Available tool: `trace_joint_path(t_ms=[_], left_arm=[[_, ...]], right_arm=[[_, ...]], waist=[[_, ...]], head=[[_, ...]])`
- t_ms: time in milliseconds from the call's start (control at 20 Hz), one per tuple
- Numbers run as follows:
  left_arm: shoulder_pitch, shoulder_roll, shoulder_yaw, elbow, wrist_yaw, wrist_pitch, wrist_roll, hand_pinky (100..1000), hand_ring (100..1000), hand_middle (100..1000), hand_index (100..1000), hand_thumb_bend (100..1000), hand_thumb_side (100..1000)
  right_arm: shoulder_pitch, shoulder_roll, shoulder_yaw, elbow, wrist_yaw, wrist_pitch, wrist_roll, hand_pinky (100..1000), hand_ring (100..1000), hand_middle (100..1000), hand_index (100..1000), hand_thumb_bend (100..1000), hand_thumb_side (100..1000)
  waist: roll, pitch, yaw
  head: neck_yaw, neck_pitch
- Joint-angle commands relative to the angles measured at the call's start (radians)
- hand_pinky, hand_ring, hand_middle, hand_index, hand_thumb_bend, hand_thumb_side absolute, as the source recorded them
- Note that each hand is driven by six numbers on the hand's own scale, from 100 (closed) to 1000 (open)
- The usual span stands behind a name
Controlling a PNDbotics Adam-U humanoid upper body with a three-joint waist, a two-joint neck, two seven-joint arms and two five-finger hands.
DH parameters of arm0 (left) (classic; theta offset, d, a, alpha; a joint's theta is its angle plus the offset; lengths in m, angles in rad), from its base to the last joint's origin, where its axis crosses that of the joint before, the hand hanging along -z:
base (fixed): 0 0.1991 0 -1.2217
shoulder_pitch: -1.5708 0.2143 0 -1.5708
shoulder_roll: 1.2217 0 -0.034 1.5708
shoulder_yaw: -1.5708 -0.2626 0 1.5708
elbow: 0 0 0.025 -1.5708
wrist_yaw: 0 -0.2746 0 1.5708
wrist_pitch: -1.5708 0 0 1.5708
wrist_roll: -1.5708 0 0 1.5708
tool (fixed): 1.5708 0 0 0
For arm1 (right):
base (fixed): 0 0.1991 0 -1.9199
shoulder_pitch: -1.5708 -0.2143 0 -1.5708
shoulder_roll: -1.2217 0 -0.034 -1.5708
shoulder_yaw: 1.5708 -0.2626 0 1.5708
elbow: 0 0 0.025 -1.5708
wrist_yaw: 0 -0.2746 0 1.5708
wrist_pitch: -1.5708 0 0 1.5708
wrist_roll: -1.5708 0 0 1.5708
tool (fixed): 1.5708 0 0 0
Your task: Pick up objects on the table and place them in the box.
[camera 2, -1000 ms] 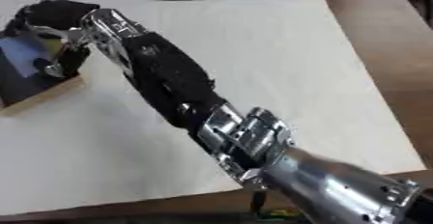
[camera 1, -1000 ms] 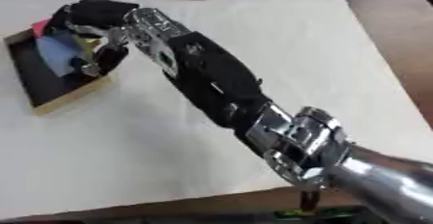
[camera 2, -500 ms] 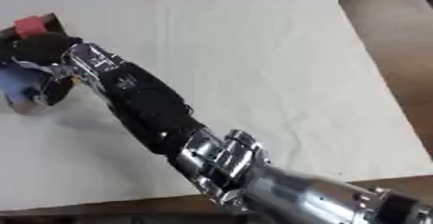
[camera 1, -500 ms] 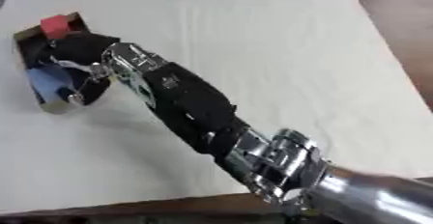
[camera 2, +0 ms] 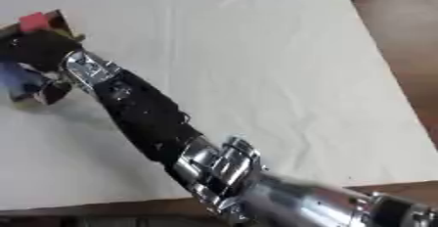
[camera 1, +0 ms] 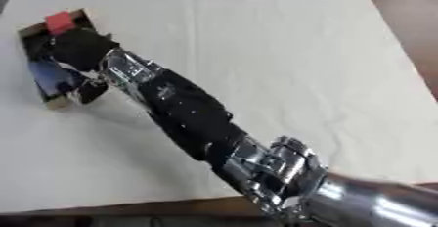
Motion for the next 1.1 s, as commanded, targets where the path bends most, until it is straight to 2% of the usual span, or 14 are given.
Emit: trace_joint_path(t_ms=[50, 100, 200, 250, 300, 500, 700, 900, 1100], left_arm=[[-0.014, 0.011, 0.000, -0.020, 0.002, 0.001, -0.001, 573, 761, 686, 851, 100, 564], [-0.014, 0.011, 0.000, -0.020, 0.002, 0.001, -0.001, 573, 761, 686, 851, 100, 565], [-0.014, 0.011, 0.001, -0.020, 0.002, 0.002, -0.001, 573, 761, 686, 851, 100, 566], [-0.014, 0.011, 0.001, -0.020, 0.002, 0.002, -0.001, 572, 761, 686, 851, 100, 568], [-0.015, 0.011, 0.001, -0.020, 0.001, 0.003, -0.001, 572, 761, 686, 851, 100, 568], [-0.015, 0.012, 0.002, -0.020, 0.001, 0.004, -0.001, 571, 761, 686, 851, 100, 568], [-0.014, 0.012, 0.004, -0.020, 0.001, 0.004, 0.000, 571, 762, 685, 851, 100, 571], [-0.006, 0.015, 0.008, -0.020, -0.002, 0.007, 0.003, 571, 762, 685, 850, 100, 573], [0.009, 0.024, 0.016, -0.020, -0.009, 0.010, 0.010, 569, 763, 685, 850, 100, 576]], right_arm=[[-0.016, 0.007, -0.009, 0.001, 0.049, 0.022, -0.007, 851, 815, 798, 935, 100, 319], [-0.015, 0.006, -0.010, 0.003, 0.061, 0.028, -0.004, 862, 840, 865, 958, 100, 339], [-0.016, 0.006, -0.010, 0.003, 0.084, 0.036, -0.002, 866, 853, 905, 967, 100, 350], [-0.017, 0.005, -0.010, 0.003, 0.094, 0.039, 0.000, 875, 874, 971, 978, 100, 367], [-0.018, 0.005, -0.010, 0.002, 0.103, 0.041, 0.001, 877, 879, 989, 980, 100, 369], [-0.020, 0.003, -0.011, -0.004, 0.123, 0.046, -0.005, 894, 912, 1000, 997, 100, 383], [-0.033, -0.007, -0.009, -0.021, 0.114, 0.039, -0.024, 888, 904, 1000, 988, 100, 340], [-0.075, -0.042, -0.007, -0.048, 0.007, 0.007, -0.052, 871, 882, 986, 981, 100, 236], [-0.124, -0.102, 0.001, -0.080, -0.195, -0.027, -0.048, 856, 862, 941, 974, 100, 145]], waist=[[0.007, -0.013, 0.003], [0.006, -0.014, 0.003], [0.004, -0.014, 0.003], [0.003, -0.014, 0.003], [0.002, -0.014, 0.002], [0.000, -0.014, 0.002], [-0.002, -0.015, -0.002], [-0.002, -0.020, -0.020], [-0.003, -0.030, -0.054]], head=[[-0.001, -0.006], [0.000, -0.007], [0.000, -0.008], [0.001, -0.008], [0.002, -0.009], [0.003, -0.011], [0.007, -0.011], [0.022, -0.006], [0.051, 0.004]])
